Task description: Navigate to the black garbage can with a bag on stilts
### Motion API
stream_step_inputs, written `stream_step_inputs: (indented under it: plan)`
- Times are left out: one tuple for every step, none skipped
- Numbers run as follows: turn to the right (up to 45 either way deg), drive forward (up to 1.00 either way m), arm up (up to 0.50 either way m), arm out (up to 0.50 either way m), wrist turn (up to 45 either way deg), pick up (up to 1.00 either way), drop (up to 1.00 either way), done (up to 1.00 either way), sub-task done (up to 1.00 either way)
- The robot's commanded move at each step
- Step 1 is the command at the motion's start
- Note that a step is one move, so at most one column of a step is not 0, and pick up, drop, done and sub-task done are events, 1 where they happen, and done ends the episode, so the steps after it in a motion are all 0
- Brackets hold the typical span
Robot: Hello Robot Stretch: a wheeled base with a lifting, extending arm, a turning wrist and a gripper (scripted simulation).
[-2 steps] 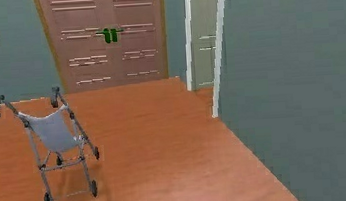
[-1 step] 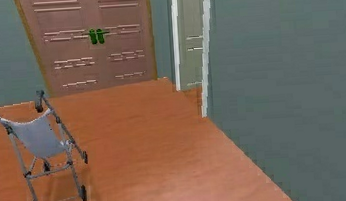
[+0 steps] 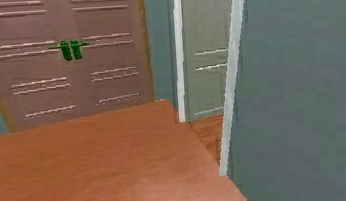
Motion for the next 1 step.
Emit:
stream_step_inputs:
  plan:
    - [0.0,1.00,0.00,0.00,0.0,0.00,0.00,0.00,0.00]
